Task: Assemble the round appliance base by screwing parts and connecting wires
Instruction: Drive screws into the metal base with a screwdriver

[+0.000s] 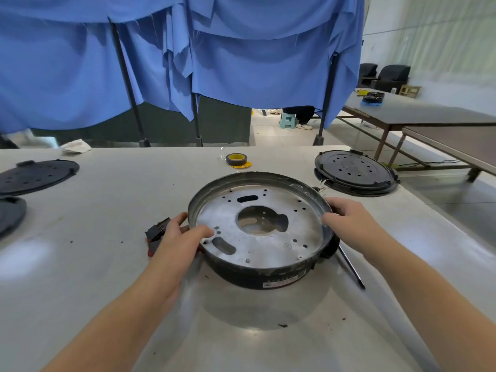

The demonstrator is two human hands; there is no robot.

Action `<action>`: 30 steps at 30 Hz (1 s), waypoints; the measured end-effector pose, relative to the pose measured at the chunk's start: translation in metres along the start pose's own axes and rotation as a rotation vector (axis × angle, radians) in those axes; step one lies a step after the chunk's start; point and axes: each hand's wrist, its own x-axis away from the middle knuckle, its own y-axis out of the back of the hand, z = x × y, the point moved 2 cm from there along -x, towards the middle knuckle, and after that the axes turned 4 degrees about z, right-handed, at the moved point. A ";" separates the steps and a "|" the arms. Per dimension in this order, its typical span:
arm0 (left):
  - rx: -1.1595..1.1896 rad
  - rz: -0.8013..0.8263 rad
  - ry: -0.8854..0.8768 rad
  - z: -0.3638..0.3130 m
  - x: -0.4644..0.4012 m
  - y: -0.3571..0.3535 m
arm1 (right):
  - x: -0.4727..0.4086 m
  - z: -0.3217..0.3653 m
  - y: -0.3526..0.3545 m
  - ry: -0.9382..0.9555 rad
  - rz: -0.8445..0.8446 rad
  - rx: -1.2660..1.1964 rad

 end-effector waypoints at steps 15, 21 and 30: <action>-0.091 -0.043 -0.033 -0.006 0.020 -0.009 | -0.017 -0.029 0.024 0.028 -0.320 0.309; -0.190 -0.067 -0.144 -0.012 0.022 -0.011 | -0.015 -0.039 0.017 -0.153 -0.234 0.451; -0.561 -0.154 -0.534 -0.029 0.037 -0.013 | -0.011 -0.030 0.029 -0.162 -0.351 0.279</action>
